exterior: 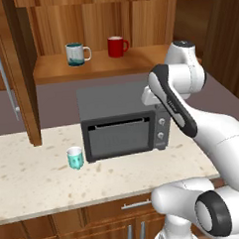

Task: Pick the mug on the counter and place it in the cabinet with the handle facing the right, like the mugs already inside.

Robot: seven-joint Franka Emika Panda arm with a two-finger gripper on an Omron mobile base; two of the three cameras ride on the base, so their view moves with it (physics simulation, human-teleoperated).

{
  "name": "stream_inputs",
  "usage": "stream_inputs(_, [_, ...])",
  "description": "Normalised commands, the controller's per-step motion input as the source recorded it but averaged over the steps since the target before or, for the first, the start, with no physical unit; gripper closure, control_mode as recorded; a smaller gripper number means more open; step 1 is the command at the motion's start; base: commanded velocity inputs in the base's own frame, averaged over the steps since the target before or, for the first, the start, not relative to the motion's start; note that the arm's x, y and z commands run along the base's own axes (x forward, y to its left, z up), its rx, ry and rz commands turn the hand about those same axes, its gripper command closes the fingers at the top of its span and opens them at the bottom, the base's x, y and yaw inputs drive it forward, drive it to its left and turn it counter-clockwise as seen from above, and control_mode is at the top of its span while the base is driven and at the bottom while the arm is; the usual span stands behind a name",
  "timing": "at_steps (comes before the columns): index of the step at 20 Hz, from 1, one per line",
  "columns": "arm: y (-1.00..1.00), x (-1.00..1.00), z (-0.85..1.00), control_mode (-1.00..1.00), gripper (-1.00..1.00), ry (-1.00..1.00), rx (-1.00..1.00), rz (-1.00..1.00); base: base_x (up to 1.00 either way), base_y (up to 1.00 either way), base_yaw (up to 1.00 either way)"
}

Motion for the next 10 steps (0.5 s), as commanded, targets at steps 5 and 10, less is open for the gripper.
stream_inputs(5, [0.00,-0.09,0.00,-1.00,-1.00,0.00,0.00,0.00,0.00,0.00,0.00])
stream_inputs(10, [0.02,-0.13,0.00,-1.00,-1.00,-0.01,0.00,0.00,0.00,0.00,0.00])
